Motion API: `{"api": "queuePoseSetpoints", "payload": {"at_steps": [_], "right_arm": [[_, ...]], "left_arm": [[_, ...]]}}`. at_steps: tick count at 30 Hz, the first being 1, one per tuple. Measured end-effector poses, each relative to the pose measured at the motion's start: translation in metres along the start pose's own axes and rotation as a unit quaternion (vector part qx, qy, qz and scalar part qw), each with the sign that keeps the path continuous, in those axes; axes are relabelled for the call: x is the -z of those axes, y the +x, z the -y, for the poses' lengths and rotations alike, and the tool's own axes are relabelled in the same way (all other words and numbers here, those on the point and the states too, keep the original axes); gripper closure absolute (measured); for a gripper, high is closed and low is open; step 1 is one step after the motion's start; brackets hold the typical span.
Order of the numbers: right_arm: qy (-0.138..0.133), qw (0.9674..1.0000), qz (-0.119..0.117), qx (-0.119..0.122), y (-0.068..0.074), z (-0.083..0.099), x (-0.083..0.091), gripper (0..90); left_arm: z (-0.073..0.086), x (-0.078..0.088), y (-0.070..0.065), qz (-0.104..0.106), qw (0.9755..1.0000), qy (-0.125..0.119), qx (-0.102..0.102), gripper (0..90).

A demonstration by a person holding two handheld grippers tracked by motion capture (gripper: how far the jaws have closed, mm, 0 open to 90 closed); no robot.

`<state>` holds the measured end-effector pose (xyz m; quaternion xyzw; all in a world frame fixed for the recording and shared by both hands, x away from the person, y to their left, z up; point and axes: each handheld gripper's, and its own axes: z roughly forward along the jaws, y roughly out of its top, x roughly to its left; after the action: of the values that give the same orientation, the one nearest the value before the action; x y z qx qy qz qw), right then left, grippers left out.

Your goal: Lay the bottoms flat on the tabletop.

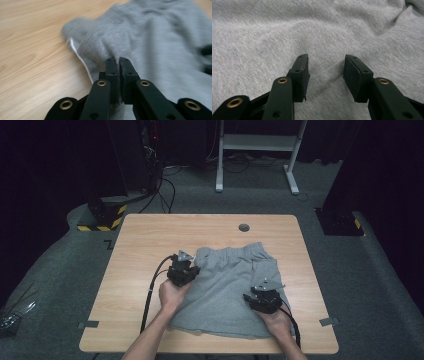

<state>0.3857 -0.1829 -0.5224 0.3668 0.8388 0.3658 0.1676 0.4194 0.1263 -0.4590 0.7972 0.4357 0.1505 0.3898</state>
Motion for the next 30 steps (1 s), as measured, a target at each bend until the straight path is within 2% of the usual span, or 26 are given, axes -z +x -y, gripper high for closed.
{"api": "queuePoseSetpoints", "payload": {"at_steps": [1, 2, 4, 6, 8, 9, 10, 11, 13, 15, 16, 22, 25, 27, 30], "right_arm": [[0.000, 1.0000, 0.000, 0.000, 0.000, 0.000, 0.000, 55.1], [0.000, 1.0000, 0.001, 0.000, 0.000, 0.000, 0.000, 55.0], [0.000, 1.0000, 0.001, 0.000, 0.000, 0.000, 0.000, 55.1], [0.000, 1.0000, 0.001, 0.001, 0.000, 0.000, 0.000, 55.0], [0.000, 1.0000, 0.001, 0.001, 0.000, 0.000, 0.000, 55.0], [0.000, 1.0000, 0.000, 0.001, 0.000, 0.000, 0.000, 54.9], [0.000, 1.0000, 0.000, 0.001, 0.000, 0.000, 0.000, 54.9], [0.000, 1.0000, 0.001, 0.001, 0.000, 0.000, 0.000, 54.9], [0.000, 1.0000, 0.001, 0.001, 0.000, 0.000, 0.000, 54.9], [0.000, 1.0000, 0.000, 0.001, 0.000, 0.000, 0.000, 54.9], [0.000, 1.0000, 0.001, 0.001, 0.000, 0.000, 0.000, 54.9], [0.000, 1.0000, 0.001, 0.000, 0.000, 0.000, 0.000, 54.8], [0.000, 1.0000, 0.001, 0.000, 0.000, 0.000, 0.000, 54.9], [0.000, 1.0000, 0.001, 0.001, 0.000, 0.000, 0.000, 54.8], [0.000, 1.0000, 0.001, 0.001, 0.000, 0.000, 0.000, 54.8]], "left_arm": [[0.001, 0.003, -0.006, 0.008, 0.9999, -0.001, -0.009, 86.4], [0.005, 0.005, -0.018, 0.027, 0.9994, 0.002, -0.021, 86.4], [0.013, 0.004, -0.029, 0.051, 0.9983, 0.016, -0.025, 86.3], [0.029, -0.006, -0.045, 0.082, 0.9946, 0.054, -0.032, 86.1], [0.042, -0.017, -0.056, 0.087, 0.9920, 0.082, -0.041, 85.8], [0.046, -0.019, -0.057, 0.090, 0.9914, 0.086, -0.041, 85.5], [0.046, -0.019, -0.057, 0.090, 0.9920, 0.081, -0.035, 84.6], [0.044, -0.017, -0.054, 0.092, 0.9929, 0.072, -0.020, 81.7], [0.038, -0.011, -0.049, 0.090, 0.9941, 0.060, -0.009, 70.0], [0.028, -0.002, -0.040, 0.066, 0.9965, 0.050, -0.001, 61.8], [0.026, 0.000, -0.037, 0.062, 0.9970, 0.045, 0.004, 58.4], [0.011, 0.012, -0.013, 0.036, 0.9984, 0.014, 0.042, 54.9], [0.004, 0.005, -0.002, 0.008, 0.9980, 0.025, 0.058, 54.1], [0.003, -0.004, 0.002, 0.000, 0.9968, 0.033, 0.072, 53.1], [0.003, -0.020, 0.004, -0.011, 0.9959, 0.052, 0.073, 49.8]]}}
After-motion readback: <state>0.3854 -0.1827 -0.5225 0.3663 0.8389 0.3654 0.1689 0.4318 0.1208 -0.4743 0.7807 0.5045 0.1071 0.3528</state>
